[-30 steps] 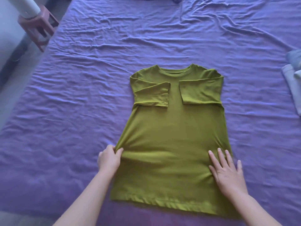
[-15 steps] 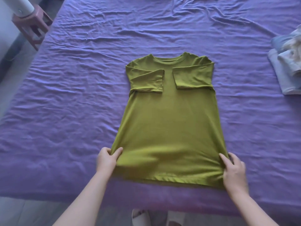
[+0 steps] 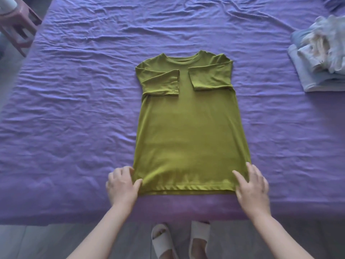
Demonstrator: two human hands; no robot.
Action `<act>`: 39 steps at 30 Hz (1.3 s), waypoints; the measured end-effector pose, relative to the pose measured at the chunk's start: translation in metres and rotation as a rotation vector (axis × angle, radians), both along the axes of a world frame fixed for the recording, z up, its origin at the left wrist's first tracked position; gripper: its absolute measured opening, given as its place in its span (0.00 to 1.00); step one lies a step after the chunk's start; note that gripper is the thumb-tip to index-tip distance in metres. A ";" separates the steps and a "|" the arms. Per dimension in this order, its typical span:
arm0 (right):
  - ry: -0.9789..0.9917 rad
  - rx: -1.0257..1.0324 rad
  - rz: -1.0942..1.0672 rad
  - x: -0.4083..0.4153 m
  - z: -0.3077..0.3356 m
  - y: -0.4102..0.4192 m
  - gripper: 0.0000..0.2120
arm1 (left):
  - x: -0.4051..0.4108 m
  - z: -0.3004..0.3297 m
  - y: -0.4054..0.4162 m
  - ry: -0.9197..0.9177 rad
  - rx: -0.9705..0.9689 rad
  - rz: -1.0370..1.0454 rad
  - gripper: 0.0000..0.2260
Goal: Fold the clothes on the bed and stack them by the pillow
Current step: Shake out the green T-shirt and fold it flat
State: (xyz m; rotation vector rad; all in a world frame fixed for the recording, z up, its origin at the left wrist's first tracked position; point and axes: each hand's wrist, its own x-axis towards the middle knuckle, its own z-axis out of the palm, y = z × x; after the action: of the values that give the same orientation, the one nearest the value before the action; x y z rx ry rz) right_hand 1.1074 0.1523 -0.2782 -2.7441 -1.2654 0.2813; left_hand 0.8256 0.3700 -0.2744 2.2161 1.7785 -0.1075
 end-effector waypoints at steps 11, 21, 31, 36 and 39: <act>0.022 0.124 0.583 0.000 -0.019 0.013 0.18 | 0.069 -0.006 -0.030 0.158 0.027 -0.965 0.11; 0.700 0.103 0.078 0.064 0.012 0.065 0.03 | 0.071 0.004 0.019 -0.267 -0.492 -0.260 0.03; 0.978 -0.056 0.080 0.164 0.044 0.197 0.06 | 0.159 0.036 0.157 -0.426 -0.463 -0.110 0.07; 0.801 0.039 0.018 0.214 0.057 0.262 0.07 | 0.188 0.046 0.238 -0.449 -0.574 -0.208 0.06; 0.651 0.037 -0.016 0.239 0.063 0.304 0.10 | 0.205 0.048 0.293 -0.356 -0.544 -0.268 0.07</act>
State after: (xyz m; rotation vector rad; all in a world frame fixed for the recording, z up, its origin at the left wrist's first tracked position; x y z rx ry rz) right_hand 1.3467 0.4562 -0.2155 -2.3137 -1.0388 1.0290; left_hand 1.0301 0.6628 -0.2267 1.9102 1.0984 -0.2109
